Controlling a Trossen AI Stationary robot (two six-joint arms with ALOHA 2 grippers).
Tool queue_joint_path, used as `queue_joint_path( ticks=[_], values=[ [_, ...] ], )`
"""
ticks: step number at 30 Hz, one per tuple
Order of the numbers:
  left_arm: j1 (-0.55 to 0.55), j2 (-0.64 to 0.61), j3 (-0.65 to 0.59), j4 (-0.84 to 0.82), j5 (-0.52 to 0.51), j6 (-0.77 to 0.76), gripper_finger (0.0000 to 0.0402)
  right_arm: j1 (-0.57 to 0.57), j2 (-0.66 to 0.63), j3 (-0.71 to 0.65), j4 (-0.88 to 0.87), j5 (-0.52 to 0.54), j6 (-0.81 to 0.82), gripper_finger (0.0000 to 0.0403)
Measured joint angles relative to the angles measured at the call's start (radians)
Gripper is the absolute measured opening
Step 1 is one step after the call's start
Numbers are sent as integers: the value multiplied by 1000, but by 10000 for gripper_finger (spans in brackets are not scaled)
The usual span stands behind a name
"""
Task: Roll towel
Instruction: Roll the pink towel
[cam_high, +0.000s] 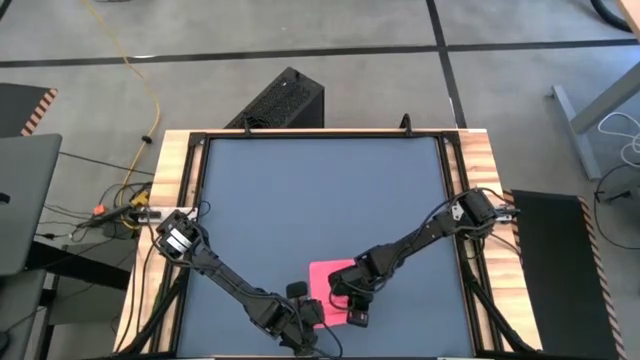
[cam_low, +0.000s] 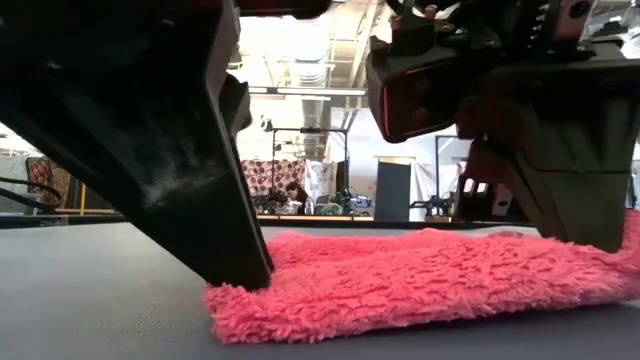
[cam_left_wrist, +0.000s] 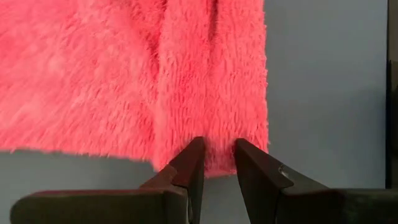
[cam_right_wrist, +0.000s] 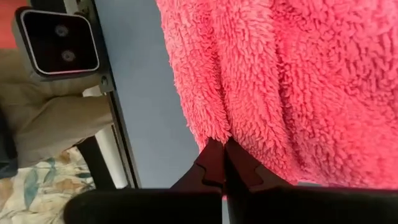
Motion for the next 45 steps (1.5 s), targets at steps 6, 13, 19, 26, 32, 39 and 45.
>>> queue_joint_path(
  ticks=[6, 13, 19, 26, 32, 39, 45],
  values=[
    [-21, -31, -1, 23, -33, 17, 80, 1, 0, 0, -25, 38, -8, 34],
    [-27, -38, -1, 82, 39, 62, 85, 1, -1, 0, -37, 83, -30, 31],
    [-73, -43, 42, 96, -91, 272, 85, 0, -2, 1, -43, 114, -30, 33],
    [-96, -30, 50, 82, -153, 490, 76, 0, -2, 2, -52, 117, -22, 34],
    [-89, 17, 53, 65, -147, 530, 75, 0, -2, 2, -60, 117, -16, 33],
    [-87, 24, 59, 83, -276, 546, 75, 0, -3, 2, -71, 121, -9, 34],
    [-76, 24, 59, 126, -193, 626, 75, 0, -3, 2, -70, 123, -8, 35]
  ],
)
